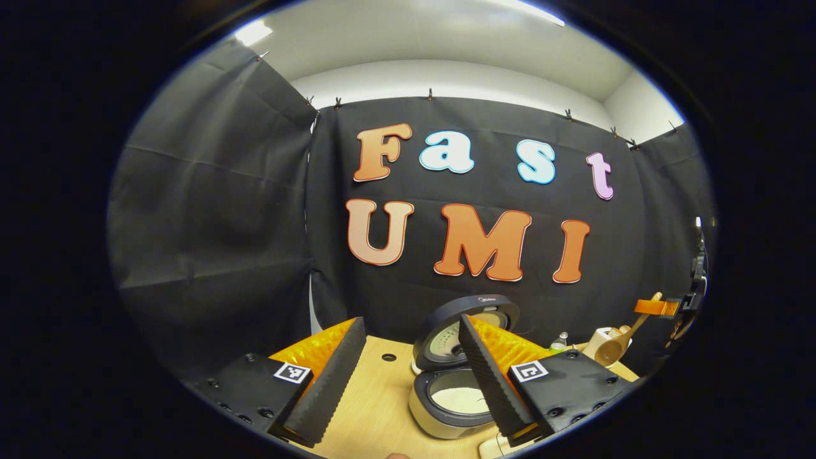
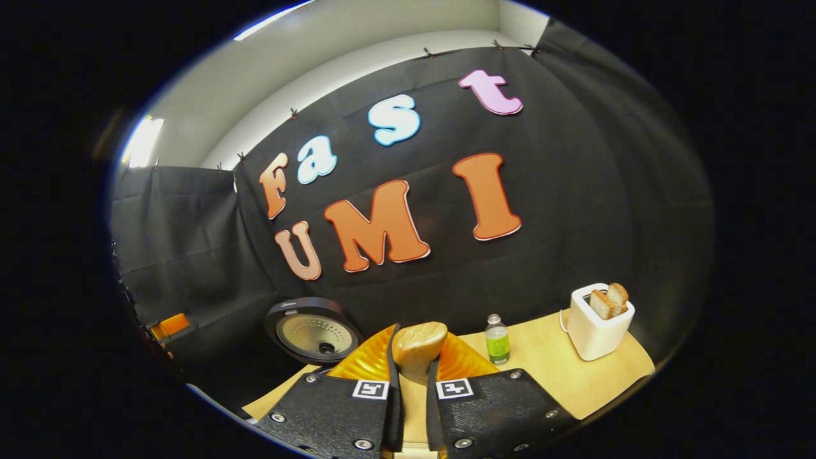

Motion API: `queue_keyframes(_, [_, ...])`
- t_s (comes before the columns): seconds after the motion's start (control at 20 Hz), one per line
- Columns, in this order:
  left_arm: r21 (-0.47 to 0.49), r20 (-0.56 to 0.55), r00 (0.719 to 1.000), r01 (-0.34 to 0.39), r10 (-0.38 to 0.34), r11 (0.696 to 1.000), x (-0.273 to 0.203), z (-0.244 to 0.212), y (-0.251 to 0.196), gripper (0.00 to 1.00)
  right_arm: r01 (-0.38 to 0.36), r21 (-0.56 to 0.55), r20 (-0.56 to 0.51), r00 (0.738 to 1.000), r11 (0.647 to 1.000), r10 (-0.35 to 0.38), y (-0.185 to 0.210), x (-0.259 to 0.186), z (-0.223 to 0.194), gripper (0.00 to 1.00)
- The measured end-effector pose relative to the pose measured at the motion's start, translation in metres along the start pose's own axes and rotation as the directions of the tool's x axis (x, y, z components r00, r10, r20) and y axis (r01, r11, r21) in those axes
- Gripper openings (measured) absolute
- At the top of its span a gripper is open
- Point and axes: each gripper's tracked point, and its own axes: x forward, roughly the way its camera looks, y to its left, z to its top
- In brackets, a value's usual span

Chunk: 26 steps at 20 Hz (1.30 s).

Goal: Close the left gripper, press the button to open the rice cooker; take a wooden spoon from the chopstick holder with the right hand, scoop a spoonful of rice and pour it into the rice cooker, then put the wooden spoon back into the chopstick holder.

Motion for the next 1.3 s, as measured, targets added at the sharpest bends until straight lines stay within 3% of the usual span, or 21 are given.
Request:
queue_keyframes(0.35, [0.027, 0.000, 1.000, -0.003, 0.003, 1.000, -0.018, 0.002, -0.034, 0.95, 0.092, 0.113, -0.051, 0.995, 0.989, -0.087, -0.070, -0.031, -0.042, 0.13])
queue_keyframes(0.7, [0.029, -0.003, 0.999, -0.049, 0.049, 0.998, -0.037, 0.002, -0.034, 0.95, 0.131, 0.191, -0.140, 0.985, 0.973, -0.105, -0.096, -0.017, -0.114, 0.13])
queue_keyframes(0.75, [0.039, 0.000, 0.998, -0.061, 0.061, 0.997, -0.039, 0.003, -0.031, 1.00, 0.136, 0.198, -0.153, 0.983, 0.971, -0.106, -0.100, -0.013, -0.123, 0.13])
queue_keyframes(0.95, [0.080, -0.008, 0.995, -0.103, 0.104, 0.991, -0.045, 0.004, -0.024, 0.96, 0.166, 0.194, -0.203, 0.971, 0.967, -0.126, -0.115, -0.004, -0.160, 0.14])
queue_keyframes(1.2, [0.082, -0.026, 0.992, -0.119, 0.121, 0.990, -0.046, -0.003, -0.021, 1.00, 0.173, 0.239, -0.241, 0.964, 0.956, -0.114, -0.122, 0.007, -0.188, 0.16])
queue_keyframes(1.3, [0.077, -0.030, 0.992, -0.119, 0.121, 0.990, -0.044, -0.004, -0.019, 0.95, 0.185, 0.247, -0.254, 0.960, 0.951, -0.120, -0.129, 0.008, -0.198, 0.18])
